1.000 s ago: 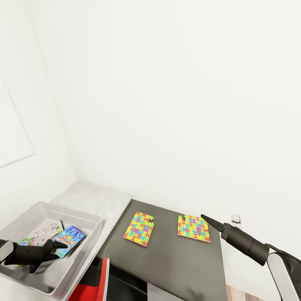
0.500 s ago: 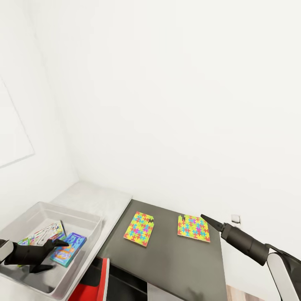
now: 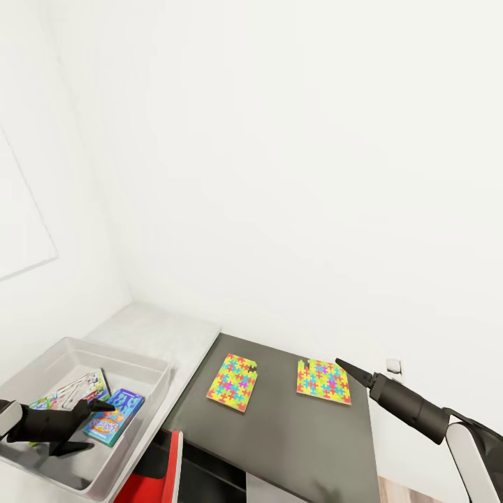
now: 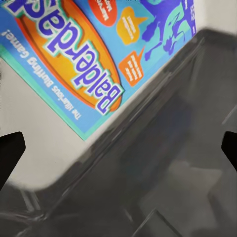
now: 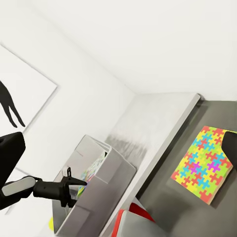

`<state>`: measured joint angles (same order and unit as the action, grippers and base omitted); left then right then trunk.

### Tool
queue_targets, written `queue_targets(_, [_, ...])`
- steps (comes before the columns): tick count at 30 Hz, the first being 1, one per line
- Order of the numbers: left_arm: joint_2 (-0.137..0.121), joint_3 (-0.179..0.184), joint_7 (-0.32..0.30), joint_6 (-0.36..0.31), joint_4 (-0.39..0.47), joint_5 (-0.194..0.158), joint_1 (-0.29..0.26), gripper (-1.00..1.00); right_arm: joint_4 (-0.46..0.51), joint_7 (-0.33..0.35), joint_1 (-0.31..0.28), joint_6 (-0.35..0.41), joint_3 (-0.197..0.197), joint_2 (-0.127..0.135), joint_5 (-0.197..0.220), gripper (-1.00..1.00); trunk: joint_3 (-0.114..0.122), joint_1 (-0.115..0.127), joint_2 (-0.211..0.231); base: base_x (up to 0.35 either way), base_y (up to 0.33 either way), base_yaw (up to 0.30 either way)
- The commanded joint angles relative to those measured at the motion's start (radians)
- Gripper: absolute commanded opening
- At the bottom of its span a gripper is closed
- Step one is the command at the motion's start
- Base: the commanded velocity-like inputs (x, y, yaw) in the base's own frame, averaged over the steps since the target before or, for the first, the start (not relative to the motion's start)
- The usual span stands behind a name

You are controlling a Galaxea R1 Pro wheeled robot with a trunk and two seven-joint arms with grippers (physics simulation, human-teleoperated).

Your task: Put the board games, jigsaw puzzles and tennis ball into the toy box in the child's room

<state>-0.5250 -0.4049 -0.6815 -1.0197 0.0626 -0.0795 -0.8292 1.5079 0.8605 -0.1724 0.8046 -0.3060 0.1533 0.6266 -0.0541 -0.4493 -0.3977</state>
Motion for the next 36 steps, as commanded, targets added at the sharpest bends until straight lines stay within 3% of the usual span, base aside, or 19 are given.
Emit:
queue_targets(1, [-0.001,0.003,0.0,-0.006,0.0,-0.008,-0.001,1.0,0.0,0.002,-0.001,0.005,-0.001,0.0,0.002,1.0,-0.002,-0.001,-0.002,0.0,0.0,0.0])
queue_targets(9, [-0.008,-0.03,-0.012,-0.008,0.001,-0.008,-0.001,1.0,0.0,0.002,-0.001,0.007,-0.001,0.0,0.004,1.0,-0.002,-0.001,-0.002,0.0,0.0,0.0])
queue_targets(19, [-0.013,-0.043,-0.027,-0.006,0.004,-0.009,-0.001,1.0,0.0,0.002,-0.001,0.007,-0.001,0.0,0.004,1.0,-0.002,-0.001,-0.002,0.0,0.0,0.0])
queue_targets(30, [-0.018,-0.05,-0.108,-0.005,0.009,-0.006,0.001,1.0,0.0,0.003,-0.001,0.007,-0.002,0.0,0.005,1.0,-0.002,-0.001,-0.002,0.0,0.0,0.0])
queue_targets(36, [-0.037,-0.05,-0.14,-0.005,0.011,-0.006,0.002,1.0,0.0,0.003,-0.001,0.007,-0.002,0.0,0.005,1.0,-0.002,-0.001,-0.002,0.0,0.0,0.0])
